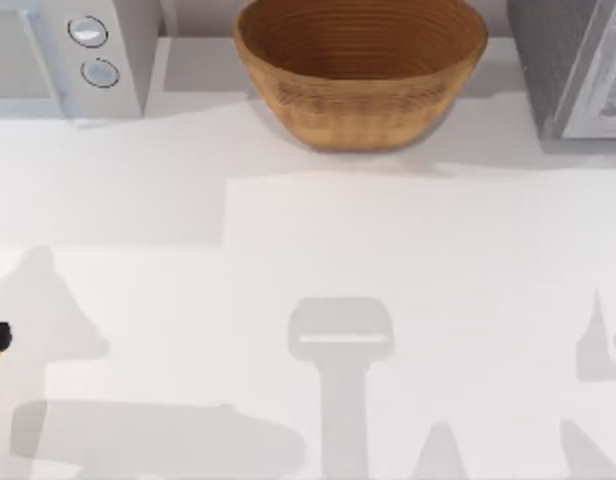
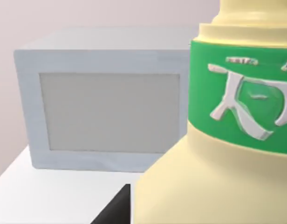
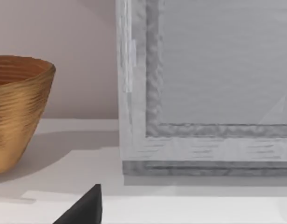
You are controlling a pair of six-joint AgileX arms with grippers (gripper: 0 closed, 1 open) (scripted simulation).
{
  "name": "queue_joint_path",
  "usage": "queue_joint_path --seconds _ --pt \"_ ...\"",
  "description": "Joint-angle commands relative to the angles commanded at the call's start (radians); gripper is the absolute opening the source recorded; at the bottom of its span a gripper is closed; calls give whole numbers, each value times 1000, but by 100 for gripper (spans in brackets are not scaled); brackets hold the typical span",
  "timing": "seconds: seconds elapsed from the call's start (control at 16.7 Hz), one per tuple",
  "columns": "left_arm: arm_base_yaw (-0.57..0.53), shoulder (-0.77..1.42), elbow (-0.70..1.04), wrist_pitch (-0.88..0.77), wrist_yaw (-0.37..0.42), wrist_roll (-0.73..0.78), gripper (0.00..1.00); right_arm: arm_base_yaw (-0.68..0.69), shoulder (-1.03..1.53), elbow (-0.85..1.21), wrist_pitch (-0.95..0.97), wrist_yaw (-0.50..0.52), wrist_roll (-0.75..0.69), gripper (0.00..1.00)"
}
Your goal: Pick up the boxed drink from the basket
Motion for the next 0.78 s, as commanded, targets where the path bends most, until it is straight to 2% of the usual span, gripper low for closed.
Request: queue_joint_path --seconds 0.78 --pt "54 924 107 938 -302 46 0 0 0 0 0 0 0 100"
